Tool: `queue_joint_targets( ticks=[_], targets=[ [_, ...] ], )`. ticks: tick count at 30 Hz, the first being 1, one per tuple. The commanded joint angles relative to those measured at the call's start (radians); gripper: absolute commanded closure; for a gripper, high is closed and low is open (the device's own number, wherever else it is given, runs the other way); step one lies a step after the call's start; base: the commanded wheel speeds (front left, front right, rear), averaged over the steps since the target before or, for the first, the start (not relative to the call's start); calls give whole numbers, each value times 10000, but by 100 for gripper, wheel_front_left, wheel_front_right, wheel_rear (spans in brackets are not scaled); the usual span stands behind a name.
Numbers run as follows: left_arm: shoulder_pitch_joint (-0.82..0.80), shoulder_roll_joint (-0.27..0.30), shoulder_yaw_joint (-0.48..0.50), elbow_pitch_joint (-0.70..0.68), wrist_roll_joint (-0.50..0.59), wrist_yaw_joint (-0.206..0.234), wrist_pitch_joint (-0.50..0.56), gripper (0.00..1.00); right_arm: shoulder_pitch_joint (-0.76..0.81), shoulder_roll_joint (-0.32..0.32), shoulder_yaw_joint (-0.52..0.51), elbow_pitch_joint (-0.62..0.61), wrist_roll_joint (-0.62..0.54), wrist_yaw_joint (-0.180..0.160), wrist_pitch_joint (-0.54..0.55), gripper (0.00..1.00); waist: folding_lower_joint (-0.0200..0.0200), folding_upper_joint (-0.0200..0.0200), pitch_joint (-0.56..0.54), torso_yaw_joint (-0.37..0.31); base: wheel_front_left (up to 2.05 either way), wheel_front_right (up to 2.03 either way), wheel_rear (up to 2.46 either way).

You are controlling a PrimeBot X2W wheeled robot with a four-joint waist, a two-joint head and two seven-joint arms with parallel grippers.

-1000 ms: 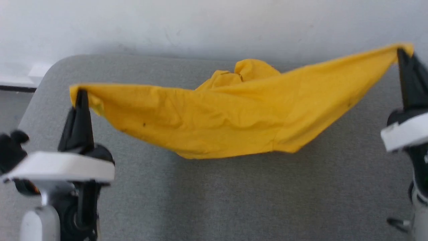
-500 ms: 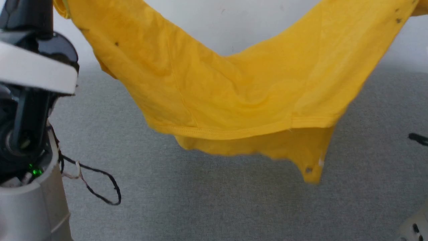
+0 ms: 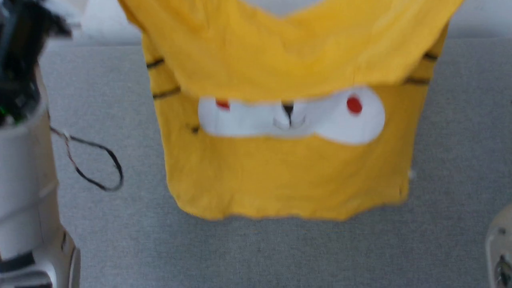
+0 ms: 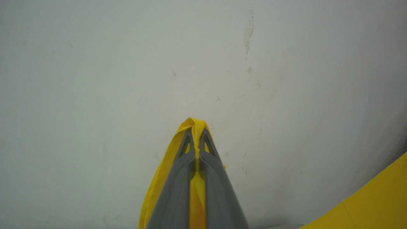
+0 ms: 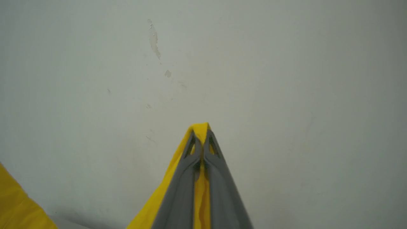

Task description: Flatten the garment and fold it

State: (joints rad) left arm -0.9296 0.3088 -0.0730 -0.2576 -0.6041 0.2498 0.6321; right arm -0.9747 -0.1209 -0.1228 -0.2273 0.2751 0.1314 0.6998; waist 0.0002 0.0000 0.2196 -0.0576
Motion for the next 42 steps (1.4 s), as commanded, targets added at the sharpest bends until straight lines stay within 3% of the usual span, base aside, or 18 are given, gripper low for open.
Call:
queue_joint_targets(
  ticks=[1,5,12,20,29,33,42],
  targets=[
    [-913,55,39,596,203,-6,-178,100,-869,-138,-24,585,-329,-7,-312,100,-2,0,1247,-253,0,0,0],
    [-2863,351,-89,1910,800,-123,-512,100,-2668,-265,-52,2136,-1015,-7,-1113,100,-2,0,2062,-408,0,0,0],
    [-5843,93,24,4039,1049,-279,-1799,100,-5186,-294,-85,4440,-2068,-7,-2452,100,-2,0,3035,-506,0,0,0],
    [-6571,-11,308,5618,708,-810,-2937,100,-6175,-216,2,6148,-2500,-7,-3370,100,-2,0,3645,-430,0,0,0],
    [-4643,101,738,5553,-255,-1634,-2996,100,-4756,-320,397,6026,-1488,-7,-3549,100,-2,0,3196,-52,0,0,0],
    [-2794,106,850,4629,-785,-1937,-2607,100,-3178,-528,560,4959,-682,-7,-3118,100,-2,0,2526,152,0,0,0],
    [2104,-69,1367,1248,-1619,-1686,-1947,100,1316,-551,273,1453,673,-7,-1470,100,-2,0,1172,407,0,0,0]
  ],
)
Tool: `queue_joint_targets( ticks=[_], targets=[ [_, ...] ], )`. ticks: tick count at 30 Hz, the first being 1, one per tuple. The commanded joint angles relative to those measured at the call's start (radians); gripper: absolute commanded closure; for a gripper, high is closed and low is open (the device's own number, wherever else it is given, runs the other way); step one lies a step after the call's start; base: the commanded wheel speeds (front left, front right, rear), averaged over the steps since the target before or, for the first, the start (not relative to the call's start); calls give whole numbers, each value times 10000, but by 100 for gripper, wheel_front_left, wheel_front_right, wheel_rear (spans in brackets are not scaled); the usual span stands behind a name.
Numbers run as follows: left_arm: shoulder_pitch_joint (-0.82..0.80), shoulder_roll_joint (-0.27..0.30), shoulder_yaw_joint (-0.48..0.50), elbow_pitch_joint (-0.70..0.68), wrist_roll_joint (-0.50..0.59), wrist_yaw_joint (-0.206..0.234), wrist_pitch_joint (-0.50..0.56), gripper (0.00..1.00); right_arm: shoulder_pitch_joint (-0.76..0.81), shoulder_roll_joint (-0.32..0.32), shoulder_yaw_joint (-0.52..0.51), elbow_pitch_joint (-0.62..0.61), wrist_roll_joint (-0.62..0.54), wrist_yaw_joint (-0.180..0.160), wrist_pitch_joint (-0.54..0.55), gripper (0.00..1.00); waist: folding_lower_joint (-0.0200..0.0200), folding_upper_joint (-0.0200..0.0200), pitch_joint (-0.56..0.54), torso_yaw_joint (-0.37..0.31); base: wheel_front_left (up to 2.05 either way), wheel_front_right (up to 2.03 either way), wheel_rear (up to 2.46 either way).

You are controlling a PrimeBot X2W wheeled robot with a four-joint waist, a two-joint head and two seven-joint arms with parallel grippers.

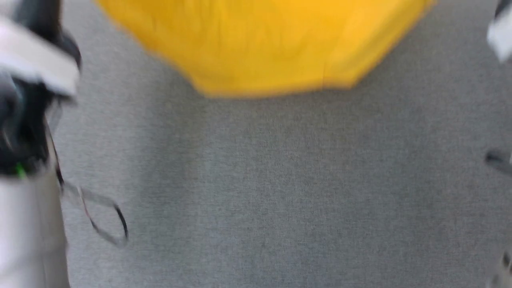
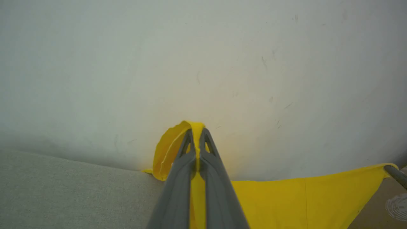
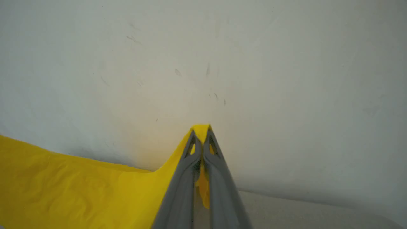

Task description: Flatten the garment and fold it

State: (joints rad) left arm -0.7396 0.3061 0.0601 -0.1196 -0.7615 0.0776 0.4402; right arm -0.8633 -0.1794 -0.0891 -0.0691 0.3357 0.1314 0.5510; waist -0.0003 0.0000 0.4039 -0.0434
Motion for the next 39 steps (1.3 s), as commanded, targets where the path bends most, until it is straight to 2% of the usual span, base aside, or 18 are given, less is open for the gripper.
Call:
queue_joint_targets(
  ticks=[1,8,15,20,24,28,32,39],
  targets=[
    [725,-98,73,-486,-88,60,-34,100,690,117,-197,-521,159,-7,188,100,3,0,-775,294,0,0,0],
    [4047,-460,236,-2383,18,204,-400,100,3736,679,-1152,-2796,407,-7,838,100,3,0,-1482,411,0,0,0],
    [7272,-641,446,-3581,-55,195,-435,100,6788,1219,-2061,-3707,746,-7,883,100,3,0,-2294,485,0,0,0],
    [9517,-812,392,-3631,-283,-34,-379,100,8591,1285,-2764,-3415,1642,-7,374,100,3,0,-2821,510,0,0,0],
    [10915,-1244,450,-3262,-1174,-408,-457,100,9833,1288,-3120,-2900,2047,-7,-137,100,3,0,-3096,503,0,0,0],
    [11934,-1240,539,-2934,-1394,-618,-419,100,10751,1289,-3264,-2356,2410,-7,-581,100,3,0,-3188,497,0,0,0],
    [12507,-1226,693,-3056,-1672,-640,-285,100,11530,1290,-3430,-2060,2728,-7,-815,100,3,0,-3180,567,0,0,0],
    [13162,-1029,1162,-3413,-1873,-431,-59,100,12572,1290,-3681,-2170,3139,-7,-640,100,3,0,-3079,556,0,0,0]
  ],
)
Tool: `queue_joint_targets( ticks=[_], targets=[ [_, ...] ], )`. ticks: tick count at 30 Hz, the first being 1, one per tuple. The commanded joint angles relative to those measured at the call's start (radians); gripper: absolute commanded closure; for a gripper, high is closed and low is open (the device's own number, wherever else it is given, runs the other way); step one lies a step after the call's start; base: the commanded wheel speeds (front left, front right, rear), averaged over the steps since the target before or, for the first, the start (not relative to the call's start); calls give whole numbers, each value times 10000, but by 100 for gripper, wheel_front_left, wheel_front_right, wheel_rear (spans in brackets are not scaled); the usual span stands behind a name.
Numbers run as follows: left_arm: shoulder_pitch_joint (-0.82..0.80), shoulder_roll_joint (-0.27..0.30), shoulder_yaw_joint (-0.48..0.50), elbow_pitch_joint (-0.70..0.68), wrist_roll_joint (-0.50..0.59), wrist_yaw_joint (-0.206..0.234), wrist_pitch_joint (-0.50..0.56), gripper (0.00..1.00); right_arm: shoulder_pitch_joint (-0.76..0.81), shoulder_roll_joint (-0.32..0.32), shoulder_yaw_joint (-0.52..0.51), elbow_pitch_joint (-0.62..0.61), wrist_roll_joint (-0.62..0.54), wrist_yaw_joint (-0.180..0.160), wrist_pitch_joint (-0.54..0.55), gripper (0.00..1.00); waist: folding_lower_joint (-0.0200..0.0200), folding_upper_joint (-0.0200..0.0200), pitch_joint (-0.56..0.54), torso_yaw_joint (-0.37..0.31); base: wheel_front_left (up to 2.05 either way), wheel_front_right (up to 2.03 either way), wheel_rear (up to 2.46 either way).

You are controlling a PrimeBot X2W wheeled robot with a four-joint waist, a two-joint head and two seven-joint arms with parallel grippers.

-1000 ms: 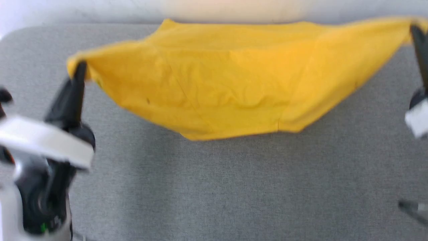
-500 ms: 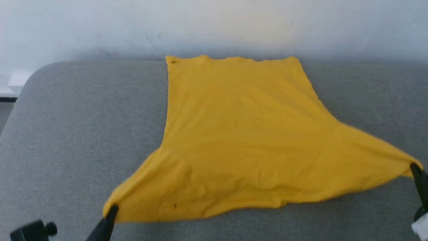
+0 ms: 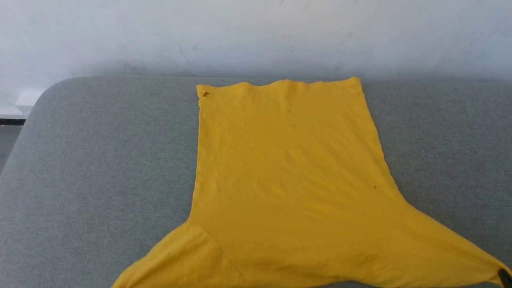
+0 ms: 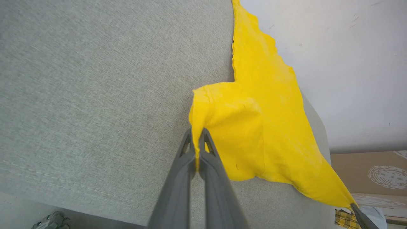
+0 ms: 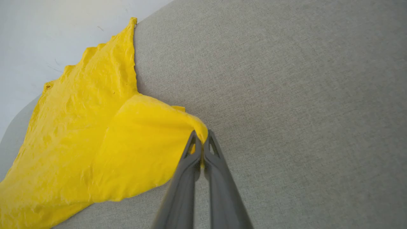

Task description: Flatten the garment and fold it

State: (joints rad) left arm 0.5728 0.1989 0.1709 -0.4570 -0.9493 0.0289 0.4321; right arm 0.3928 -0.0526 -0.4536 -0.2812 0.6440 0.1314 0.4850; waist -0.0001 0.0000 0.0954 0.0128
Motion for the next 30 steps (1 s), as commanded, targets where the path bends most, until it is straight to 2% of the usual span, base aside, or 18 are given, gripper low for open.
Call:
queue_joint_targets(
  ticks=[1,8,9,11,14,17,20,23,27,30],
  targets=[
    [56,37,64,-58,20,75,8,100,77,23,-62,-58,50,-7,12,100,1,0,14,-17,0,0,0],
    [-317,-97,-238,-91,386,134,-239,100,47,23,371,461,-462,-7,-353,100,1,0,50,-57,0,0,0],
    [-385,-102,-288,-96,455,138,-271,100,2,23,466,581,-556,-7,-418,80,1,0,48,-53,0,0,0],
    [-486,-124,-383,-120,553,148,-314,100,-134,23,631,686,-862,-7,-518,0,1,0,51,-48,0,0,0],
    [-599,-152,-479,-240,689,145,-409,100,-570,24,879,348,-1229,-7,-421,0,1,0,132,-58,0,0,0],
    [-716,-200,-549,-438,747,109,-519,100,-1506,24,922,-527,-1847,-7,-33,0,1,0,374,-36,0,0,0],
    [-883,-115,-634,-632,918,34,-575,100,-3000,-113,865,-1439,-2426,-7,468,0,1,0,725,105,0,0,0],
    [-1113,-74,-744,-834,1050,-29,-633,100,-4804,-599,997,-2025,-3015,-7,894,0,1,0,1151,323,0,0,0],
    [-1442,-44,-945,-1075,1203,-168,-730,100,-7415,-1000,1560,-1862,-3490,-7,1546,0,1,0,1814,643,0,0,0],
    [-1735,19,-1107,-1193,1350,-306,-793,100,-9247,-1349,1966,-980,-4013,-7,2036,0,1,0,2361,954,0,0,0]
  ],
)
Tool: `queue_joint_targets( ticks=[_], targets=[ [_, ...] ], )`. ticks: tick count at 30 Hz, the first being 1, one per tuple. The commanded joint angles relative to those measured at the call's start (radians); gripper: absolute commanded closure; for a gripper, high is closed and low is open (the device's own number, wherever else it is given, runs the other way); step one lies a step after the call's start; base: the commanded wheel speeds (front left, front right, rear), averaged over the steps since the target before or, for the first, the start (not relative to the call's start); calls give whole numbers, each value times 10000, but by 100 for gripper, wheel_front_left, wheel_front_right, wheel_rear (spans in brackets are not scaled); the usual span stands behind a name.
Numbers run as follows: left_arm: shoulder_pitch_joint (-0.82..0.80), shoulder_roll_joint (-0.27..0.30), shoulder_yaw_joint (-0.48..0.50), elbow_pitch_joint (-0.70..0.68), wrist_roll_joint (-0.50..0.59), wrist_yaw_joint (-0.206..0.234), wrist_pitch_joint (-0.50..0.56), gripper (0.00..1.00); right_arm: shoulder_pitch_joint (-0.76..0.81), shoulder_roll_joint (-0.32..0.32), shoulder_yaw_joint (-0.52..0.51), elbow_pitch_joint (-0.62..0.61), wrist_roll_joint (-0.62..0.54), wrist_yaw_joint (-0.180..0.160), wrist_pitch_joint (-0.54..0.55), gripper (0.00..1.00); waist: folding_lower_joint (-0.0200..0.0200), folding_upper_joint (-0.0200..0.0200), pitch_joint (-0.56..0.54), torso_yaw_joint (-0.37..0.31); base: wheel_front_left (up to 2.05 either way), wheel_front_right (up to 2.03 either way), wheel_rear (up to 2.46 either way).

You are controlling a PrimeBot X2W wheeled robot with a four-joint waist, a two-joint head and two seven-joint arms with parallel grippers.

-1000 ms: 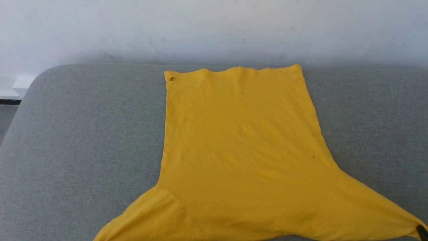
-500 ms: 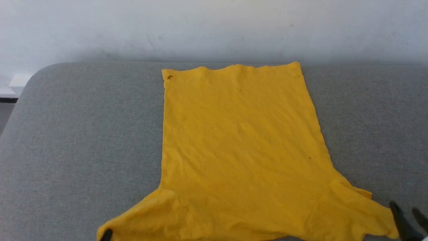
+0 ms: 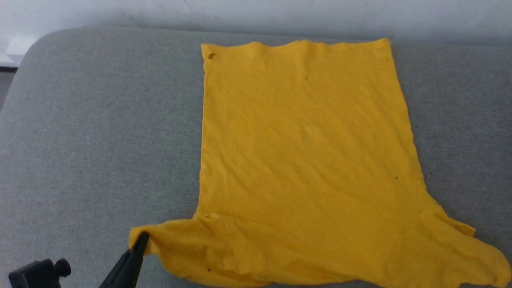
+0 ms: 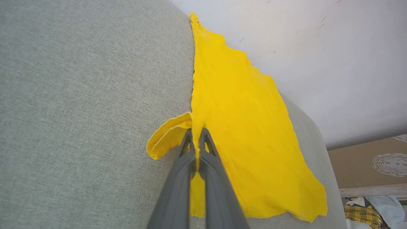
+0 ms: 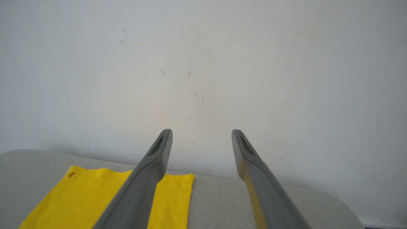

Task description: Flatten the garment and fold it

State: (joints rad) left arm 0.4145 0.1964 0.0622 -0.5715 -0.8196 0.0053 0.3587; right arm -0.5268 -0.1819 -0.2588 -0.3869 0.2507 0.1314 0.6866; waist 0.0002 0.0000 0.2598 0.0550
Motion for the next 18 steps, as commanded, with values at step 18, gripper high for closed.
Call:
queue_joint_targets(
  ticks=[18],
  targets=[
    [-1621,84,-983,112,363,-789,-418,100,-4447,-52,-400,5730,-3428,-7,1114,0,-2,0,3138,2126,0,0,0]
  ],
)
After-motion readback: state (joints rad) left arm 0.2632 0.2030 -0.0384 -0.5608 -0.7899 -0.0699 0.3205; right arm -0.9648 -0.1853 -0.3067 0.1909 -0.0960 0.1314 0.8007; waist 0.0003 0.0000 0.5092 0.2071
